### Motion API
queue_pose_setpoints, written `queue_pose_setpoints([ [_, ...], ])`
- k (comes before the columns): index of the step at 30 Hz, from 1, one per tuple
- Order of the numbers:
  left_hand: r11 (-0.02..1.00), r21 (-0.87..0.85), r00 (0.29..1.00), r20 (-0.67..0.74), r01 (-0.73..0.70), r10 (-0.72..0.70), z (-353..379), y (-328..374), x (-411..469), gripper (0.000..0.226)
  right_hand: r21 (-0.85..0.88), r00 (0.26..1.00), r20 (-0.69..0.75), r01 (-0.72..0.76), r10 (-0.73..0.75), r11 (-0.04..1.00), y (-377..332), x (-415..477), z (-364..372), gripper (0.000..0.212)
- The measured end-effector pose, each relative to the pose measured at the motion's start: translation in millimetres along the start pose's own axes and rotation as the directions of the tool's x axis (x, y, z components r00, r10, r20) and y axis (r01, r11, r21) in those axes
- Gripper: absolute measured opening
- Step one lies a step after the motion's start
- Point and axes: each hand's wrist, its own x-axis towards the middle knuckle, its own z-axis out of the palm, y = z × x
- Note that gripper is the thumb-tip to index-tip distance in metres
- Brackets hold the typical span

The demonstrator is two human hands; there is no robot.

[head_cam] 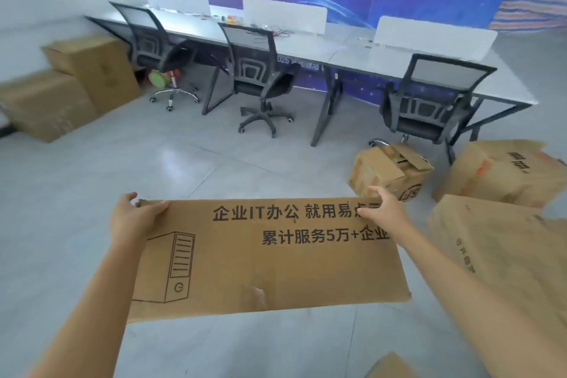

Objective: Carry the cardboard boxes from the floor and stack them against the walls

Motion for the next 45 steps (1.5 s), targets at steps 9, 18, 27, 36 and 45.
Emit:
queue_pose_setpoints([
  [9,0.993,-0.040,0.939,-0.323,0.108,-0.115,-70.2,-13.6,39.9,0.065,-0.013,0.961,0.204,0.195,-0.189,0.981,-100.3,90.7,82.4,0.056],
  [18,0.972,-0.101,0.877,-0.419,0.212,-0.235,-110.0,-26.1,134.9,0.065,-0.010,0.922,0.294,0.265,-0.250,0.964,-211.5,176.7,191.3,0.043],
  [27,0.963,-0.191,0.784,-0.561,0.190,-0.266,-99.5,10.4,220.7,0.063,0.062,0.902,0.312,0.294,-0.298,0.954,-296.8,275.9,257.1,0.034],
  [36,0.960,-0.234,0.709,-0.651,0.155,-0.273,-57.0,75.6,341.7,0.063,0.167,0.815,0.362,0.421,-0.453,0.892,-399.5,435.1,310.5,0.032],
  [45,0.936,-0.314,0.588,-0.733,0.156,-0.344,-53.0,105.7,434.0,0.061,0.232,0.731,0.422,0.484,-0.536,0.844,-506.5,542.2,385.9,0.026],
])
